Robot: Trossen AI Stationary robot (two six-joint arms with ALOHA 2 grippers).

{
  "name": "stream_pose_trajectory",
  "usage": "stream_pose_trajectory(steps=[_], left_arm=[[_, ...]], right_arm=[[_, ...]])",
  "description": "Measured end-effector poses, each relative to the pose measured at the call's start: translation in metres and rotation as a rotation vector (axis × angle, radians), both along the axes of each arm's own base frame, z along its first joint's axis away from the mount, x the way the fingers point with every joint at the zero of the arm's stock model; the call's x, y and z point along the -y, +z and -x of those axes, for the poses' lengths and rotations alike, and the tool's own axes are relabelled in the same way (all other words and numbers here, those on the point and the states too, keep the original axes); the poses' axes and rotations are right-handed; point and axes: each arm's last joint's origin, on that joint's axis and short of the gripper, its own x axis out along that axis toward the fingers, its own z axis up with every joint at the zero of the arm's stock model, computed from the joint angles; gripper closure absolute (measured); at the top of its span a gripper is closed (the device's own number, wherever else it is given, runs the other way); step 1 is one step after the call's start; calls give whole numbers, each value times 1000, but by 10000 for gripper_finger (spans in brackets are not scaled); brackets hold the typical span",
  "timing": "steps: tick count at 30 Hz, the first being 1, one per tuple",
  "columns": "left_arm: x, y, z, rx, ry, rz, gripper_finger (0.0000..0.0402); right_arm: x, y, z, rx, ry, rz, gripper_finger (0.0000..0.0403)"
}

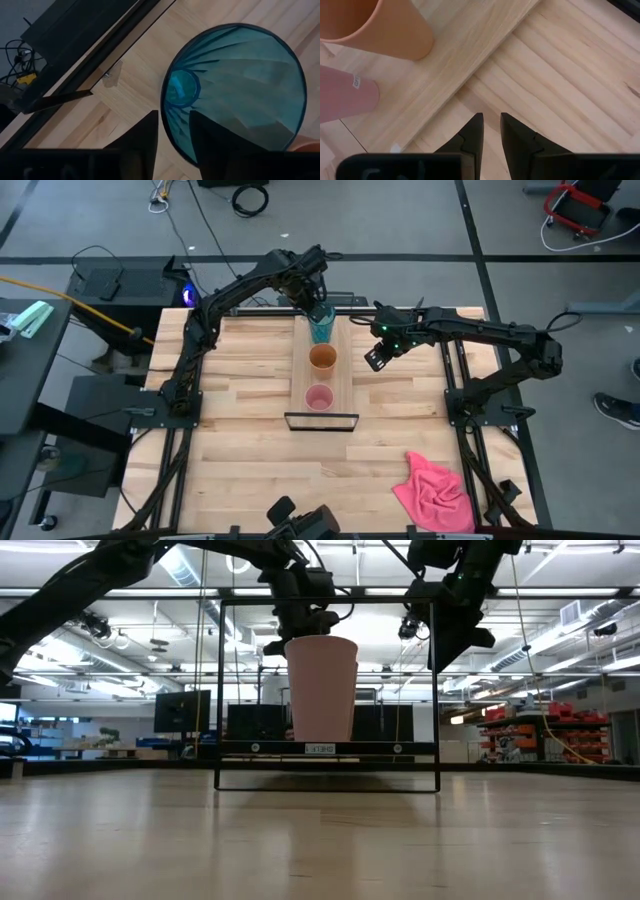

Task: Stack small to large cups/mugs on shelf
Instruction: Adjust the pink cup on the shelf

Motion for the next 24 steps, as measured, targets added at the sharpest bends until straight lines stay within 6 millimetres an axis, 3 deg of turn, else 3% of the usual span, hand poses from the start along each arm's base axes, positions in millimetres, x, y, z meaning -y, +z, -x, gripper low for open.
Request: stream_pose_trajectory(steps=[7, 13, 19, 24], left_arm=[[-3, 7, 8, 4, 26, 5, 267], [-3, 27, 28, 11, 58, 0, 256], [7, 45, 55, -72, 83, 40, 250], [22, 52, 65, -95, 76, 31, 258]], right_arm=[[0, 0, 0, 1, 1, -3, 331], [0, 0, 0, 4, 5, -11, 331], [-3, 1, 0, 25, 27, -64, 331], [-15, 5, -1, 57, 100, -127, 332]])
